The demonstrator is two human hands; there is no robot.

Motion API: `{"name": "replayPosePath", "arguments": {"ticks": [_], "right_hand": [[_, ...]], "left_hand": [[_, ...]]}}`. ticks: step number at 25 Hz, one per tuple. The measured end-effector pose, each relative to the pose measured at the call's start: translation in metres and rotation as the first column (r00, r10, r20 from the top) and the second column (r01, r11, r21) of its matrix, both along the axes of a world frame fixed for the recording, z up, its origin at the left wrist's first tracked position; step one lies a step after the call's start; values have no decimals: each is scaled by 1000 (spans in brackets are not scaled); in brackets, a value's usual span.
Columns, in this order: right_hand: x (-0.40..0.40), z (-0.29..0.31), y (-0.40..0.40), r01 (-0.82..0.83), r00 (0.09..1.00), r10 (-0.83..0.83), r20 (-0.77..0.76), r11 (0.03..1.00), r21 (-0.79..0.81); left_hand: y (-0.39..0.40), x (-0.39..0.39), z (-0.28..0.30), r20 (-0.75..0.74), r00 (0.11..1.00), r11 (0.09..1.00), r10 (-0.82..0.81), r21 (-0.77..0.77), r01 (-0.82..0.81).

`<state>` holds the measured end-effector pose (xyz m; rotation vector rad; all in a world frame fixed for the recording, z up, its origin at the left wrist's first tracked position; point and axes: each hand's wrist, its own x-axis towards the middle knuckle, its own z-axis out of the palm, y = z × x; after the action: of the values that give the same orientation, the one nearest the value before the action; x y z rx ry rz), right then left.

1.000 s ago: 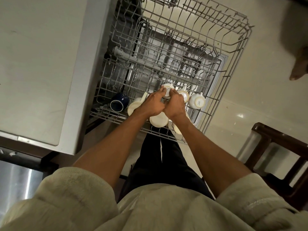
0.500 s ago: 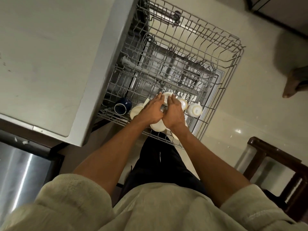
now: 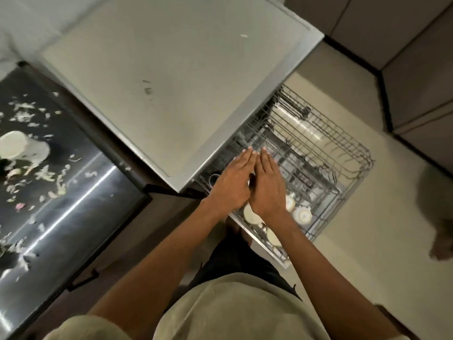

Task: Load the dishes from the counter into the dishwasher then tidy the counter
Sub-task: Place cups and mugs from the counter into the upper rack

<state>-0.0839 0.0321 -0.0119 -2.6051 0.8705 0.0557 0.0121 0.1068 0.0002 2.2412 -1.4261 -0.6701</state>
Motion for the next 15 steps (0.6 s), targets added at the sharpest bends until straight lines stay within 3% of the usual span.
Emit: {"name": "replayPosePath", "arguments": {"ticks": [5,11,15], "right_hand": [[49,51,36,-195,974,199,108,980,-49],[116,86,131,-505,837,500,223,862,-40],[155,89,194,-608,759,596,261,793,-42]], "left_hand": [[68,22,54,77,965,963,251,-121,-240],[183,53,75,85,803,798,590,-211,-564],[250,75,77,42,722,713,690,-211,-669]]}}
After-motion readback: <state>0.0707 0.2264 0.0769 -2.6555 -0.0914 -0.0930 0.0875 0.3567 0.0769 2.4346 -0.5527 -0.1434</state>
